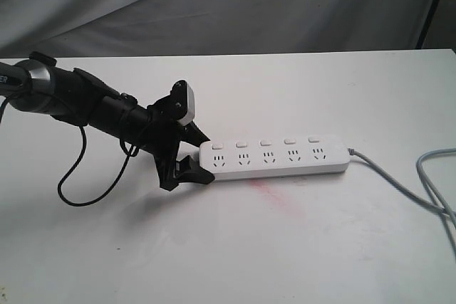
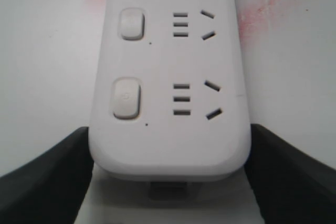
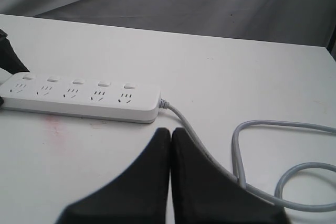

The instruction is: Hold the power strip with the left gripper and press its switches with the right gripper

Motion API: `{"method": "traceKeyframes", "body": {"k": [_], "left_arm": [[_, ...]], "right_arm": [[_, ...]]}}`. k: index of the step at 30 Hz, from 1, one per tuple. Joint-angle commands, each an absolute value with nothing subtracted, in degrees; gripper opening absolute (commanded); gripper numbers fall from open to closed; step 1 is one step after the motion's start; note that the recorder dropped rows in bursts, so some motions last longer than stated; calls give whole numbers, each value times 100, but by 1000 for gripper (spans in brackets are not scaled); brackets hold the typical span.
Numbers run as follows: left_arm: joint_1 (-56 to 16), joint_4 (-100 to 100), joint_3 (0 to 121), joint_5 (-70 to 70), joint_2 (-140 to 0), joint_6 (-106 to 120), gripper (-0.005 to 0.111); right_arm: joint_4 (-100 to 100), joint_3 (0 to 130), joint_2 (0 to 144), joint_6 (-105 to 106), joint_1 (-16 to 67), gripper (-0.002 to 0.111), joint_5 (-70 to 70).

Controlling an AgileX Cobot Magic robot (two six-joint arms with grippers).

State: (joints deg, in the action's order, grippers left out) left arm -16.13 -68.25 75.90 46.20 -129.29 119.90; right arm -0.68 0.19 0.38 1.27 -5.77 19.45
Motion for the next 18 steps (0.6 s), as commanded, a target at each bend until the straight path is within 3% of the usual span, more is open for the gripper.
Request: {"method": "traceKeyframes", "body": {"k": [1,12,18], "left_arm": [[-1617,-6714,7612,4223,-12962,12000,0],[-1617,-6714,7612,4223,-12962,12000,0],[-1617,-6714,7612,4223,-12962,12000,0]], "right_arm": [[-89,0,0,119,-563,0,1569],[-89,0,0,119,-563,0,-1565],[-89,0,0,119,-563,0,-2287]]}}
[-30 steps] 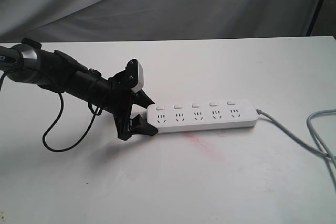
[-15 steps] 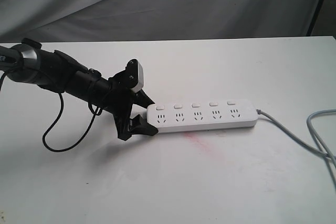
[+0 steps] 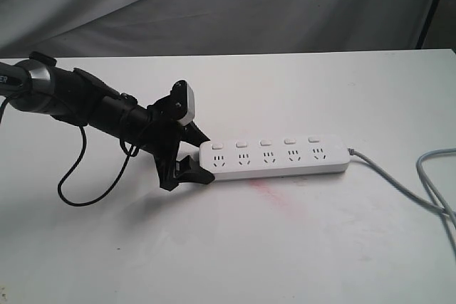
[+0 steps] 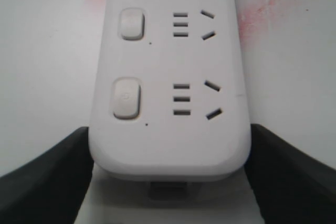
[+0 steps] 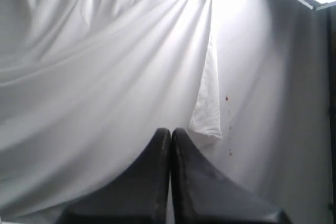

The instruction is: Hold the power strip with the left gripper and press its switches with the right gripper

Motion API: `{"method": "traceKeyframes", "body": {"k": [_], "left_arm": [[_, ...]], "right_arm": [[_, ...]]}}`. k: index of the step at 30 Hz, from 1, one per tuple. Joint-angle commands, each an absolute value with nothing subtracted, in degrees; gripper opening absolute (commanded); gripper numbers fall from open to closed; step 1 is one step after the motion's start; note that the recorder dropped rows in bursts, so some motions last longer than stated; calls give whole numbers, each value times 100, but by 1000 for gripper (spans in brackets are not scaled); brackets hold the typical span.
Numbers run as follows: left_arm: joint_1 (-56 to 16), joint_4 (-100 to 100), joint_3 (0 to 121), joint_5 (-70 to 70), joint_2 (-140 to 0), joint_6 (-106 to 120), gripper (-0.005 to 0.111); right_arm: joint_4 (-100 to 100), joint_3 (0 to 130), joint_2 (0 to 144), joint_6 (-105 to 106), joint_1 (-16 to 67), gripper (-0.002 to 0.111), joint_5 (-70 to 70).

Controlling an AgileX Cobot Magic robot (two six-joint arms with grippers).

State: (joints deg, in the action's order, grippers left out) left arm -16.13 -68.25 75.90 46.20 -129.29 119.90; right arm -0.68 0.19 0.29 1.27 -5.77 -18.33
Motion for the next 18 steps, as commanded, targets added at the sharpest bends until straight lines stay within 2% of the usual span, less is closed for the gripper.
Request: {"method": "traceKeyframes", "body": {"k": [1,8,13,18], "left_arm": [[-1617,-6714,7612,4223,-12962,12000,0],[-1617,-6714,7612,4223,-12962,12000,0],[-1617,-6714,7612,4223,-12962,12000,0],[-1617,-6714,7612,4223,-12962,12000,0]], "right_arm": [[-89,0,0,119,-563,0,-2287],[-89,0,0,0,-563,0,-2378],[-89,0,0,-1675,-563,0,-2742],[-217,22,0,-2116,-563,0,-2852]]}}
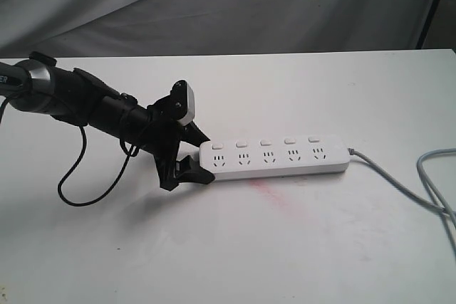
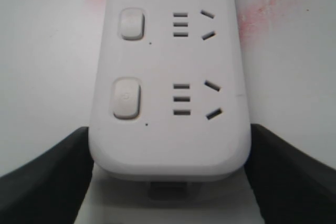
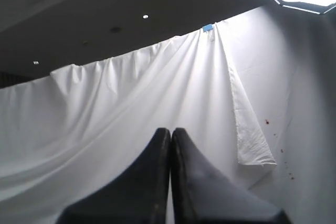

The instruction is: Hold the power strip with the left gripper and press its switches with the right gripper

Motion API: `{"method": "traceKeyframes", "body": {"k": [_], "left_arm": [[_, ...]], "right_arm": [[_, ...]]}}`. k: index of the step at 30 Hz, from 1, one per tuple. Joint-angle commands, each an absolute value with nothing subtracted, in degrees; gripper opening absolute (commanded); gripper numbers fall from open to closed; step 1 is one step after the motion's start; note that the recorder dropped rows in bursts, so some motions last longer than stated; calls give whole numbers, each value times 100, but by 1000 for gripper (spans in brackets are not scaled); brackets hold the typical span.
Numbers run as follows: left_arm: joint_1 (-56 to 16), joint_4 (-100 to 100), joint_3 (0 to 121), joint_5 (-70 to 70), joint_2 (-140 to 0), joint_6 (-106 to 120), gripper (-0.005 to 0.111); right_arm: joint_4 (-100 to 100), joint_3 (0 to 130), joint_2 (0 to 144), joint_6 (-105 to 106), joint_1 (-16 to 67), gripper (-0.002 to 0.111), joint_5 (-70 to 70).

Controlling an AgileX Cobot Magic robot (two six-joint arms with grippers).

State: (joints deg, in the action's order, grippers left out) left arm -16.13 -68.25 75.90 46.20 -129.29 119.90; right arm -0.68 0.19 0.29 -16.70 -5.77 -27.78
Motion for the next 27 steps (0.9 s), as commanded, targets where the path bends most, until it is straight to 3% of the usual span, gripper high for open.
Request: {"method": "traceKeyframes", "body": {"k": [1,8,23,27], "left_arm": [[-1617,-6714,7612,4223,-12962,12000,0],[-1617,-6714,7612,4223,-12962,12000,0],[-1617,-6714,7612,4223,-12962,12000,0],[-1617,-6714,7612,4223,-12962,12000,0]], "right_arm": [[-265,134,0,-2180,-563,0,-2753],[-269,1661,463,-2300,-563,0,-1199],[-1134,4777,3833,-2141,-271,0,105],[-1266,5720,4599,-1418,-112,0,1229]]}}
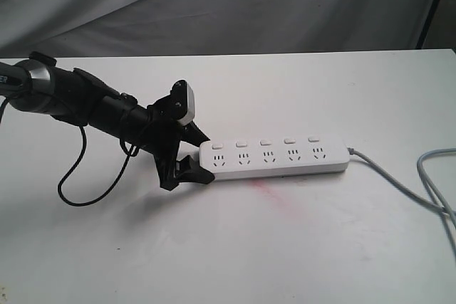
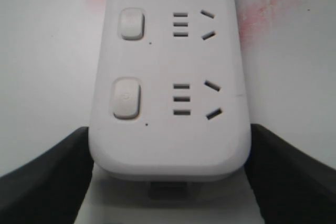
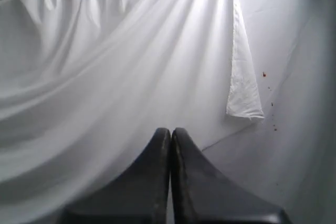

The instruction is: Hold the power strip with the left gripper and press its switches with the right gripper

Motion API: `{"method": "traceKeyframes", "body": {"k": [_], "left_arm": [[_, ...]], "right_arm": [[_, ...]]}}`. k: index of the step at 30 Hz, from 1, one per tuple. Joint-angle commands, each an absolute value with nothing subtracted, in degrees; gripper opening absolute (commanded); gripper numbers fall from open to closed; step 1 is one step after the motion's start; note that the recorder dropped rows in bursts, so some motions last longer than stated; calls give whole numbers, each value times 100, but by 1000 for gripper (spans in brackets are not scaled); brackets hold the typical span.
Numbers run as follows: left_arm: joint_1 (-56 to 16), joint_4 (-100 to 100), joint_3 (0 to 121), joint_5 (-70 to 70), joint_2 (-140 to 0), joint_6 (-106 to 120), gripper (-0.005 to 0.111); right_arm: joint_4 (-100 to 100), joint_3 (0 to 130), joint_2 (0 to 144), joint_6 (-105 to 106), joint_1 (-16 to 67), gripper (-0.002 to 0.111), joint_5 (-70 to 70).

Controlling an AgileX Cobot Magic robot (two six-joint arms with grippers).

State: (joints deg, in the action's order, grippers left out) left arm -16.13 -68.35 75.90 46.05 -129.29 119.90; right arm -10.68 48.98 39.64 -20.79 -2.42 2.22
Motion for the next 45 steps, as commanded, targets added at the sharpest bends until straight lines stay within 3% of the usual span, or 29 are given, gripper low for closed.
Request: {"method": "traceKeyframes", "body": {"k": [1,9,18,37,45], "left_arm": [[-1617,-6714,7612,4223,-12962,12000,0],[-1617,-6714,7612,4223,-12962,12000,0],[-1617,-6714,7612,4223,-12962,12000,0],[-1617,-6714,7612,4223,-12962,12000,0],[-1617,-6714,7612,4223,-12962,12000,0]], "right_arm": [[-1253,5986,4798,-1256,-112,0,1516],[-928,8232,6787,1488,-112,0,4484],[2470,8607,8075,6466,-112,0,5573],[4532,8607,10283,9873,-123,0,5632],[4998,9055,11002,10155,-341,0,5397]]}}
